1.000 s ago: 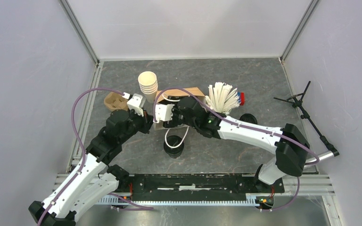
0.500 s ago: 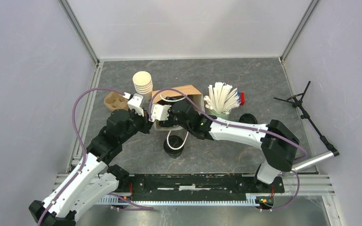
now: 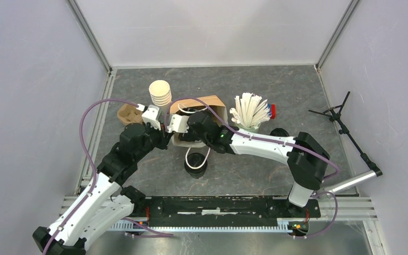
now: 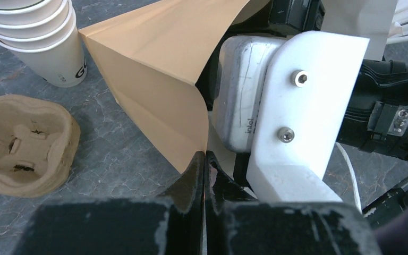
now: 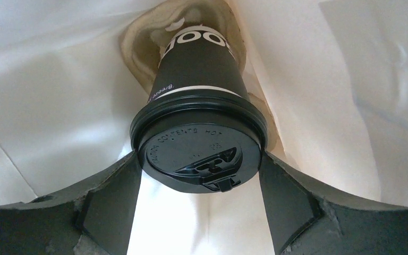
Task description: Pack the takeout coffee
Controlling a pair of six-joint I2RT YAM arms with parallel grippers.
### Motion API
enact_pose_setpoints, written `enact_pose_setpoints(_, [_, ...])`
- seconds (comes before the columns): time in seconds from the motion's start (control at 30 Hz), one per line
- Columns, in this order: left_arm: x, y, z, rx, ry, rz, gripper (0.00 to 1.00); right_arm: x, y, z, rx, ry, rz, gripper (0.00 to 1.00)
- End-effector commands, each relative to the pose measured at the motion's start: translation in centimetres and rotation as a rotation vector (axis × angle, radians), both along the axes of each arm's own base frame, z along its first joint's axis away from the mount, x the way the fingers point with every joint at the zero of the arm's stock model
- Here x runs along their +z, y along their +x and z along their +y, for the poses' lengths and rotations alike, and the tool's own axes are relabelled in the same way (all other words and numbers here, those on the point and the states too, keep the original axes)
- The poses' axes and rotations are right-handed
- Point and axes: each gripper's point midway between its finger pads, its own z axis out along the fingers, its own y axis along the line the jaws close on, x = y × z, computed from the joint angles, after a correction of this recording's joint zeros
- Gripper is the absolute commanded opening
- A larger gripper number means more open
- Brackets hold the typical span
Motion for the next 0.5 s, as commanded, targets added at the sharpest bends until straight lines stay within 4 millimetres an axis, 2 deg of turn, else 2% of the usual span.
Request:
enact_pose_setpoints(0.0, [0.5,-0.6,-0.5,-0.035,-0.017,-0.017,0.02,0.4,1.2,-1.9,-0.128,-0.02,0.0,0.77])
enact_pose_setpoints(0.23, [0.6,-0.6,-0.3,-0.025,-0.02,-0.026,0.02,-0.9,1.1,-4.0,-0.187,-0.06,-0.016,0.76])
enact_pose_setpoints(0.37, [0.7,-0.5,-0.4,-0.026,-0.026,-0.028,0.02,-0.6,1.4,-4.9,-0.243,-0.069,-0.028,0.76])
enact_pose_setpoints(0.47, [0.7,-0.4,-0.6,-0.027,-0.031,-0.02,0.02,-0.3,0.9,-5.0,-0.228,-0.053,-0.014,0.76])
